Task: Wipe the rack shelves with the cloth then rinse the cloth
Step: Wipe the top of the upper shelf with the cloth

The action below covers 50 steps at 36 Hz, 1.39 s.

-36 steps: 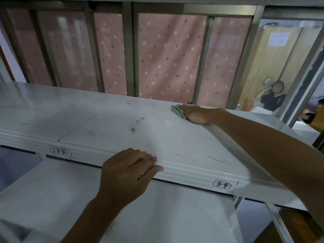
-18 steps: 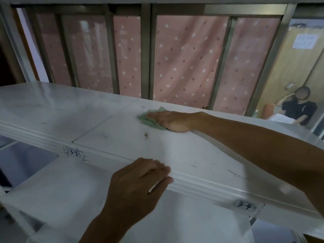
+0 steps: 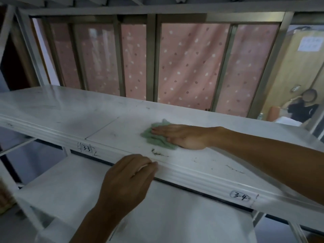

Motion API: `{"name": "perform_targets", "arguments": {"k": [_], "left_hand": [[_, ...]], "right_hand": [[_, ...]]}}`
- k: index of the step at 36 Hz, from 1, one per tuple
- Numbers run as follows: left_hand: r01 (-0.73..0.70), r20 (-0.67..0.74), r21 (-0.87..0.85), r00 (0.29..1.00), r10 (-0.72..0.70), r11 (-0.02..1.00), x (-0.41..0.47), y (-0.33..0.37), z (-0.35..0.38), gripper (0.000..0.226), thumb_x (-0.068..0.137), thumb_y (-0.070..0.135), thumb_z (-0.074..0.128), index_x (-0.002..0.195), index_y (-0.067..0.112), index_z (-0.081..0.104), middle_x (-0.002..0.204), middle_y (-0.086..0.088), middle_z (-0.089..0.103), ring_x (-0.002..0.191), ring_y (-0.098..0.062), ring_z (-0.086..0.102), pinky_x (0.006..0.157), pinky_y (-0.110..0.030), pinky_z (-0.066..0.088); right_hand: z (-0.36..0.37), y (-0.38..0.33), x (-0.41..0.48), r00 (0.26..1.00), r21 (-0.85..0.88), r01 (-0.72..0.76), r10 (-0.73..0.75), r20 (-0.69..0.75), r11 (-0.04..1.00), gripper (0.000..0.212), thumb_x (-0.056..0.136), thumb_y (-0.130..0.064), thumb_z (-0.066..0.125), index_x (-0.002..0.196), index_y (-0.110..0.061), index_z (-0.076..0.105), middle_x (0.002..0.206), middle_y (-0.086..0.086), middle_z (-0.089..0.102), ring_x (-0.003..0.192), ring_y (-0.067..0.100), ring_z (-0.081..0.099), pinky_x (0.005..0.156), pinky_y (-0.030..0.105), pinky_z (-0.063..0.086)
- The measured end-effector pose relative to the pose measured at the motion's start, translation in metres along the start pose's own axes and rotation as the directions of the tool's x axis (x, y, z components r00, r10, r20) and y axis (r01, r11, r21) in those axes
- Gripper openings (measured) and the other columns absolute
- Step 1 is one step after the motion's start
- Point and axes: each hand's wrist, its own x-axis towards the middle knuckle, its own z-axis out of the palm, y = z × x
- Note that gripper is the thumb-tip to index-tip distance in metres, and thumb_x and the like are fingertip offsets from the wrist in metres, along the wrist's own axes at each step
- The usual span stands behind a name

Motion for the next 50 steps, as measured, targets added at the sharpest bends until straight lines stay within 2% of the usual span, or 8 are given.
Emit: {"name": "perform_targets", "arguments": {"k": [7, 11, 16, 20, 23, 31, 35, 50], "left_hand": [[0.120, -0.015, 0.119, 0.993, -0.119, 0.986, -0.022, -0.063, -0.007, 0.021, 0.097, 0.011, 0.070, 0.083, -0.002, 0.077, 0.083, -0.012, 0.073, 0.079, -0.025, 0.067, 0.087, -0.025, 0.050], [0.225, 0.005, 0.100, 0.974, -0.226, 0.969, -0.036, -0.090, -0.008, 0.026, 0.100, 0.020, 0.066, 0.086, 0.000, 0.077, 0.086, -0.010, 0.073, 0.081, -0.024, 0.066, 0.088, -0.022, 0.045], [0.087, -0.008, 0.178, 0.996, -0.087, 0.980, -0.041, -0.099, -0.011, 0.012, 0.092, 0.015, 0.075, 0.091, 0.003, 0.078, 0.092, -0.013, 0.076, 0.083, -0.030, 0.071, 0.078, -0.036, 0.059], [0.262, -0.037, 0.067, 0.965, -0.260, 0.963, -0.040, -0.101, -0.011, 0.017, 0.088, 0.023, 0.078, 0.087, 0.006, 0.080, 0.090, -0.005, 0.076, 0.081, -0.022, 0.071, 0.079, -0.031, 0.055], [0.290, -0.040, 0.042, 0.957, -0.289, 0.956, -0.041, -0.103, -0.010, 0.018, 0.089, 0.027, 0.076, 0.085, 0.010, 0.081, 0.088, 0.000, 0.075, 0.079, -0.018, 0.071, 0.079, -0.027, 0.054], [0.311, -0.006, -0.020, 0.950, -0.311, 0.950, -0.037, -0.107, -0.013, 0.022, 0.093, 0.030, 0.073, 0.082, 0.011, 0.079, 0.085, 0.001, 0.075, 0.077, -0.015, 0.069, 0.077, -0.021, 0.053], [0.323, 0.006, -0.025, 0.946, -0.323, 0.946, -0.037, -0.107, -0.014, 0.020, 0.092, 0.030, 0.074, 0.082, 0.012, 0.080, 0.084, 0.002, 0.074, 0.076, -0.014, 0.069, 0.073, -0.023, 0.054], [0.131, 0.025, 0.084, 0.991, -0.133, 0.988, -0.040, -0.119, -0.025, 0.020, 0.097, 0.020, 0.071, 0.086, 0.005, 0.078, 0.087, -0.007, 0.075, 0.079, -0.023, 0.069, 0.079, -0.026, 0.056]], "right_hand": [[-0.008, 0.059, 0.020, 0.912, 0.211, -0.396, 0.409, -0.022, 0.894, 0.056, 0.107, -0.046, 0.023, 0.159, -0.032, 0.006, 0.166, -0.008, 0.001, 0.152, 0.010, -0.001, 0.121, 0.031, -0.004], [-0.019, 0.071, 0.046, 0.871, 0.235, -0.470, 0.491, -0.036, 0.851, 0.053, 0.108, -0.040, 0.014, 0.158, -0.021, 0.016, 0.165, -0.001, 0.014, 0.152, 0.017, 0.008, 0.122, 0.038, -0.005], [-0.031, 0.076, 0.084, 0.828, 0.270, -0.524, 0.558, -0.063, 0.808, 0.051, 0.109, -0.028, 0.017, 0.141, 0.003, 0.041, 0.148, 0.020, 0.043, 0.138, 0.028, 0.037, 0.110, 0.030, 0.018], [-0.039, 0.077, 0.120, 0.822, 0.259, -0.532, 0.565, -0.070, 0.806, 0.049, 0.108, -0.028, 0.021, 0.143, 0.001, 0.039, 0.147, 0.024, 0.040, 0.135, 0.037, 0.038, 0.109, 0.040, 0.026], [-0.042, 0.091, 0.154, 0.822, 0.204, -0.540, 0.564, -0.083, 0.817, 0.054, 0.104, -0.045, 0.022, 0.148, -0.020, 0.040, 0.155, 0.006, 0.039, 0.138, 0.023, 0.038, 0.113, 0.037, 0.024], [-0.037, 0.054, 0.207, 0.932, 0.103, -0.348, 0.356, -0.073, 0.932, 0.069, 0.101, -0.061, 0.011, 0.158, -0.024, 0.017, 0.164, -0.005, 0.016, 0.150, 0.014, 0.014, 0.123, 0.039, 0.007], [-0.030, 0.021, 0.198, 0.985, 0.046, -0.174, 0.174, 0.010, 0.984, 0.055, 0.108, -0.041, 0.014, 0.158, -0.025, 0.000, 0.164, -0.007, 0.000, 0.150, 0.007, -0.001, 0.118, 0.024, -0.006], [-0.018, -0.067, 0.131, 0.954, 0.110, 0.233, -0.249, 0.167, 0.966, 0.061, 0.104, -0.012, 0.035, 0.159, -0.023, 0.013, 0.166, -0.004, 0.005, 0.146, -0.003, -0.001, 0.113, 0.010, -0.011]]}}
